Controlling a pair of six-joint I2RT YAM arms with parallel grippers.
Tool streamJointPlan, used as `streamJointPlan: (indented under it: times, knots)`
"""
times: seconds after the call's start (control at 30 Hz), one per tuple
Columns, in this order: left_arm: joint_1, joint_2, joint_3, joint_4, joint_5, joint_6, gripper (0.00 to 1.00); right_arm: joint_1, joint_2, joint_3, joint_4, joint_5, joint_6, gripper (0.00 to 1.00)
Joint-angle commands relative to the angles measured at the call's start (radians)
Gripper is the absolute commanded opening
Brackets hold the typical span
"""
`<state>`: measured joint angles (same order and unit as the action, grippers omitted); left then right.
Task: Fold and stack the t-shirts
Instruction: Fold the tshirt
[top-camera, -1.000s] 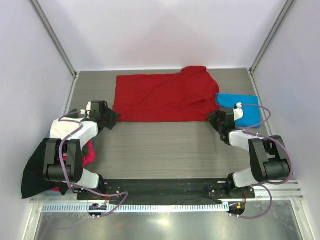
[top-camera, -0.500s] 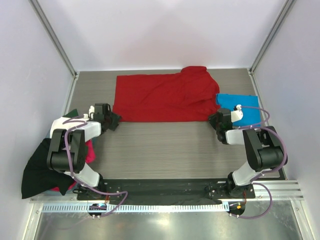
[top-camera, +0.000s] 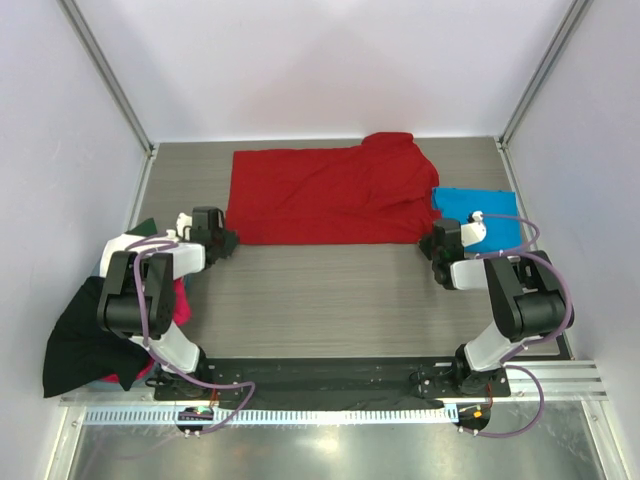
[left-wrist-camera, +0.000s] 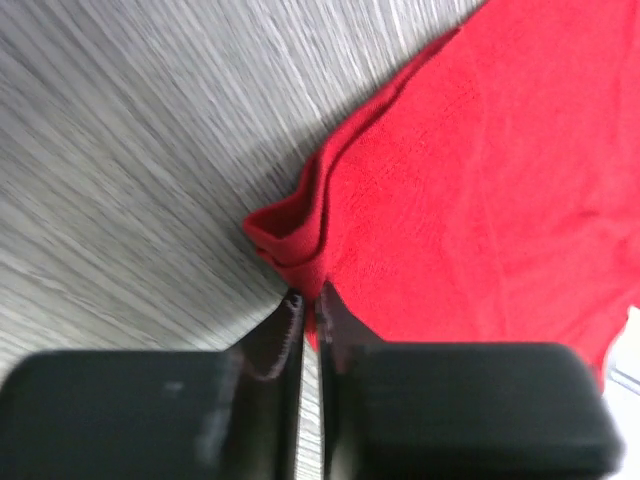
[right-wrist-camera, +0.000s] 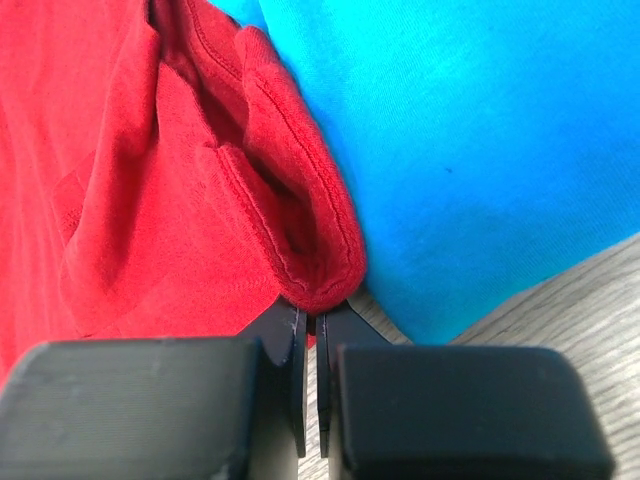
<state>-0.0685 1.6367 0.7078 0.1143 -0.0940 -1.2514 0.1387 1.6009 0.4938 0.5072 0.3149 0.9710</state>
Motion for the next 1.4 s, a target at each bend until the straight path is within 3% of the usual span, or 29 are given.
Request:
streamJointPlan:
  times: [0.0,0.03,0.17,0.2,0.23,0.27,0.37,0.6,0.83,1.0,1.17,1.37]
  knots:
    - [-0.002,0.011,0.010,-0.051,-0.111,0.043,0.04,0.004,-0.050,-0.003,0.010,0.067,-0.020,0.01]
    - [-0.002,0.011,0.015,-0.059,-0.124,0.046,0.00,0.006,-0.056,-0.004,0.007,0.066,-0.021,0.01]
    - [-0.001,-0.015,0.010,-0.074,-0.154,0.063,0.00,0.006,-0.084,-0.008,-0.006,0.070,-0.025,0.05]
    - [0.002,-0.041,0.012,-0.082,-0.165,0.069,0.00,0.006,-0.096,-0.009,-0.015,0.073,-0.026,0.09]
    - [0.007,-0.054,0.015,-0.102,-0.173,0.070,0.00,0.006,-0.102,-0.009,-0.018,0.078,-0.026,0.24]
    - [0.013,-0.066,0.019,-0.111,-0.177,0.070,0.00,0.006,-0.108,-0.009,-0.024,0.079,-0.026,0.32]
    - [0.054,-0.098,0.028,-0.152,-0.142,0.069,0.00,0.006,-0.127,-0.021,-0.026,0.076,-0.020,0.42]
    - [0.101,-0.104,0.022,-0.176,-0.108,0.084,0.00,0.006,-0.116,-0.029,-0.059,0.085,0.008,0.40]
    - [0.138,-0.106,0.019,-0.177,-0.082,0.098,0.00,0.006,-0.216,-0.055,-0.102,0.136,-0.002,0.40]
    - [0.138,-0.089,0.019,-0.159,-0.047,0.098,0.00,0.033,-0.252,-0.086,-0.064,0.098,-0.011,0.55]
    - [0.136,-0.081,0.021,-0.160,-0.039,0.098,0.00,0.139,-0.288,-0.110,-0.116,0.156,0.075,0.58]
    - [0.138,-0.090,0.022,-0.160,-0.044,0.106,0.00,0.180,-0.276,-0.135,-0.096,0.162,0.146,0.48]
